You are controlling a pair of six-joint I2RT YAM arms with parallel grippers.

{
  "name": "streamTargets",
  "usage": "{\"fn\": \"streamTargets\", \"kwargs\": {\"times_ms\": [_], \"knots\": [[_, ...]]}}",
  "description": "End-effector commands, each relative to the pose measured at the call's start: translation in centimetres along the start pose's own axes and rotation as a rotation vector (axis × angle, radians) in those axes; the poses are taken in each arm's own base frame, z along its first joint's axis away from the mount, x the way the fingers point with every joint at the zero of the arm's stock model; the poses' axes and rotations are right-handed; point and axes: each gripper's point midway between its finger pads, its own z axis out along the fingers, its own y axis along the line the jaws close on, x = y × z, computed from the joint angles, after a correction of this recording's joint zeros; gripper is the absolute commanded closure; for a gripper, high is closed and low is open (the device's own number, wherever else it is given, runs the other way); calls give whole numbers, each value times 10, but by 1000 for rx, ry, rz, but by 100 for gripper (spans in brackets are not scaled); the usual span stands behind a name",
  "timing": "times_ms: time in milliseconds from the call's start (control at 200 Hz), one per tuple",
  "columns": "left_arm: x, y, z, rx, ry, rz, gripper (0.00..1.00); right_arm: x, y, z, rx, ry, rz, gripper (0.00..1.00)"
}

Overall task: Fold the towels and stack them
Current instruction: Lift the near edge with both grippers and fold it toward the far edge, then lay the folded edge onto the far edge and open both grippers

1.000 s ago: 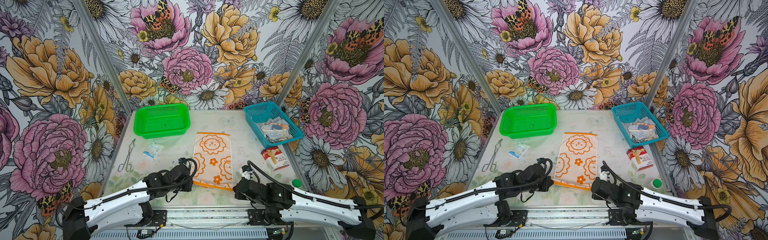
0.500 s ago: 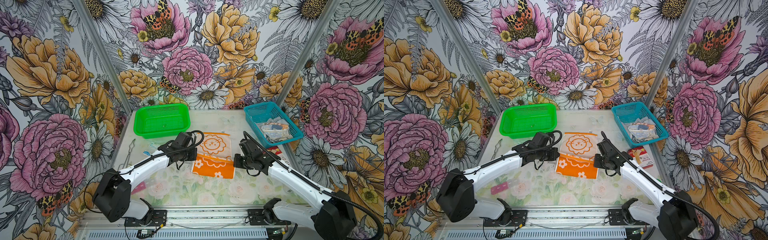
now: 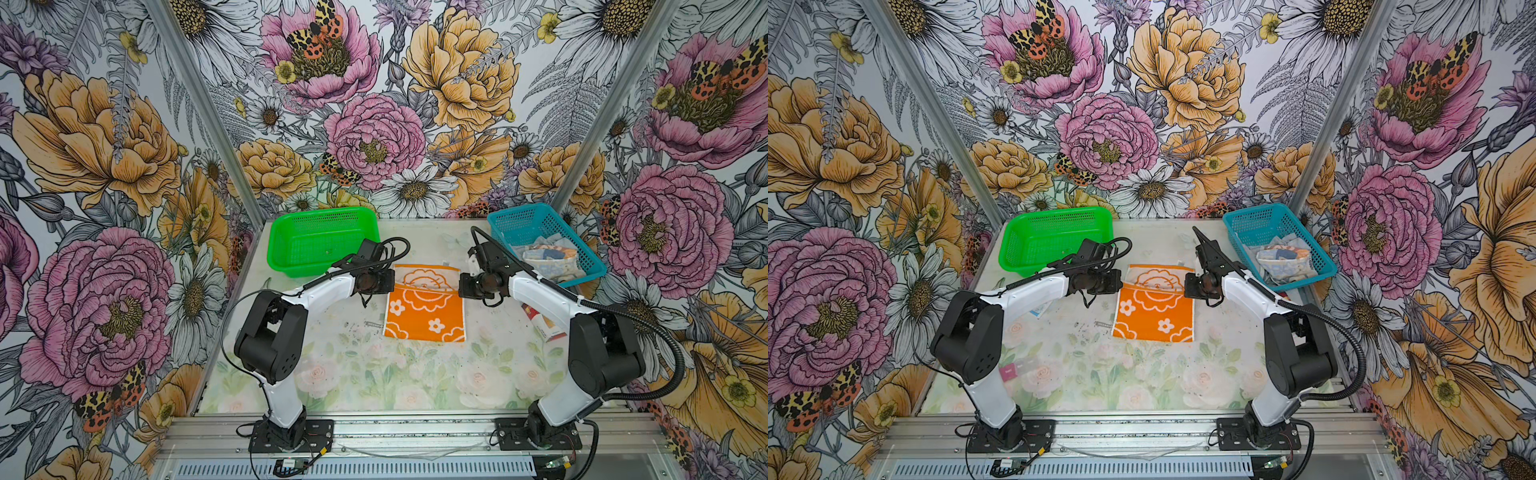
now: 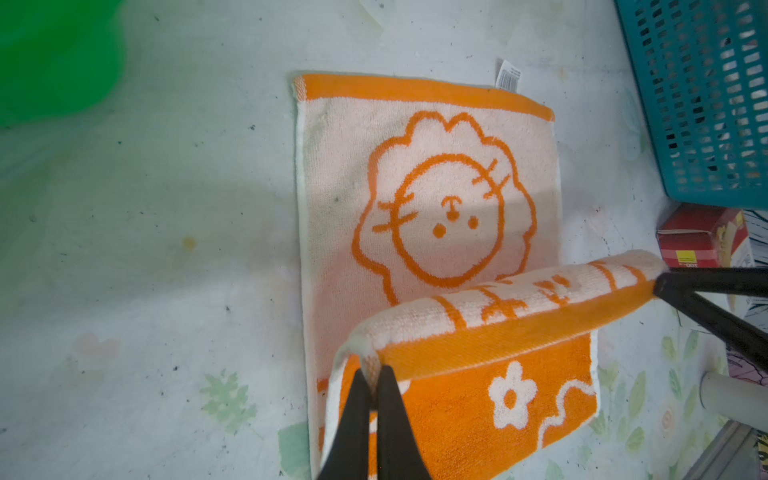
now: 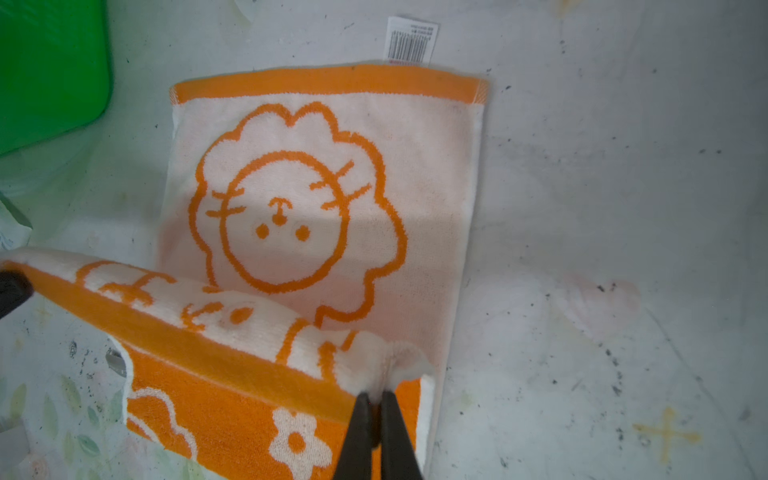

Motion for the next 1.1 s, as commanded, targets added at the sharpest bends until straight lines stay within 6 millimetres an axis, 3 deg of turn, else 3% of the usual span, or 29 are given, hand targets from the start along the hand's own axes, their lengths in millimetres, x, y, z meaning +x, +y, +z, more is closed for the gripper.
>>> {"fn": "streamTargets", "kwargs": {"times_ms": [0, 105, 285, 415, 690, 866, 1096], "knots": [[-26, -2, 1, 17, -56, 27, 100, -23, -1, 4, -20, -32, -27, 100], [-29, 4, 17, 17, -34, 11, 100, -30, -8, 14, -18, -18, -19, 100], [-46, 5, 24, 15, -54, 6, 100, -50, -12, 17, -14, -45, -13, 100], [-56, 9, 33, 12, -61, -6, 100, -62, -13, 30, -31, -34, -2, 100], [-59, 19, 58, 0, -38, -18, 100, -59, -24, 60, -17, 19, 15, 100], [-67, 18, 59, 4, -58, -2, 100, -61, -30, 60, 10, 10, 12, 100], [-82, 12, 58, 16, -83, 3, 100, -79, -31, 48, 14, -38, 17, 100]]}}
